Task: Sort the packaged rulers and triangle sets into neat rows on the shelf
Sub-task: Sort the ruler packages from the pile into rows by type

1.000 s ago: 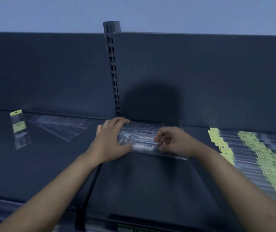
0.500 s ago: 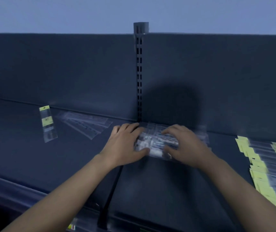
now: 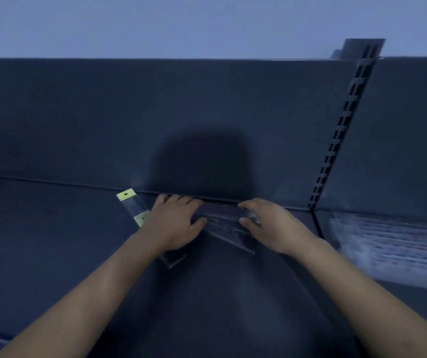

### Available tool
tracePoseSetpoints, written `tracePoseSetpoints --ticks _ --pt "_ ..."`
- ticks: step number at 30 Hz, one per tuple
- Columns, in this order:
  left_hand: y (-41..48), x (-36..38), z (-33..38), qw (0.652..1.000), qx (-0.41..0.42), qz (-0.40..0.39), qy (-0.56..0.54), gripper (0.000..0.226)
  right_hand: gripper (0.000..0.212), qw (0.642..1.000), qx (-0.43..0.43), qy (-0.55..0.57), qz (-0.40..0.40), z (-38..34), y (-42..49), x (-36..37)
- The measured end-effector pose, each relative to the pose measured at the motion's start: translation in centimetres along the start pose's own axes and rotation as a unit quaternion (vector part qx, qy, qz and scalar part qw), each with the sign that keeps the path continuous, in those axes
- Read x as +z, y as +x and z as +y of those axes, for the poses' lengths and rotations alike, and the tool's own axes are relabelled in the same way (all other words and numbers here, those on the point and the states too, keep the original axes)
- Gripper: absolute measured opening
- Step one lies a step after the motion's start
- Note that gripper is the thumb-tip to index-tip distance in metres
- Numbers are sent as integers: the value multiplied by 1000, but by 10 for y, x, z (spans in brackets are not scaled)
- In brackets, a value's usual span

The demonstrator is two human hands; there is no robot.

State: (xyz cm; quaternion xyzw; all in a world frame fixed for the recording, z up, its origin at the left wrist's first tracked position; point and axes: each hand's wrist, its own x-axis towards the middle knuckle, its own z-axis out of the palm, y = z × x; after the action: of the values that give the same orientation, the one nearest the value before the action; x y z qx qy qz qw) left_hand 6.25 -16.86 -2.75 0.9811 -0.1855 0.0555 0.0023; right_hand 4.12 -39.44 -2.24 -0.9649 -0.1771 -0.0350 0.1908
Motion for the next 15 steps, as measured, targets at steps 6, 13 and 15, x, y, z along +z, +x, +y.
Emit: tracePoseSetpoints --ticks 6,13,15 --pt "11 -5 -84 995 35 -92 -30 48 44 996 53 -54 -38 -23 38 23" --pt "20 3 -95 986 64 -70 -140 44 37 991 96 -52 -78 -26 54 18" --pt "24 3 -87 979 78 -77 -169 44 31 988 117 -9 -101 -28 58 13"
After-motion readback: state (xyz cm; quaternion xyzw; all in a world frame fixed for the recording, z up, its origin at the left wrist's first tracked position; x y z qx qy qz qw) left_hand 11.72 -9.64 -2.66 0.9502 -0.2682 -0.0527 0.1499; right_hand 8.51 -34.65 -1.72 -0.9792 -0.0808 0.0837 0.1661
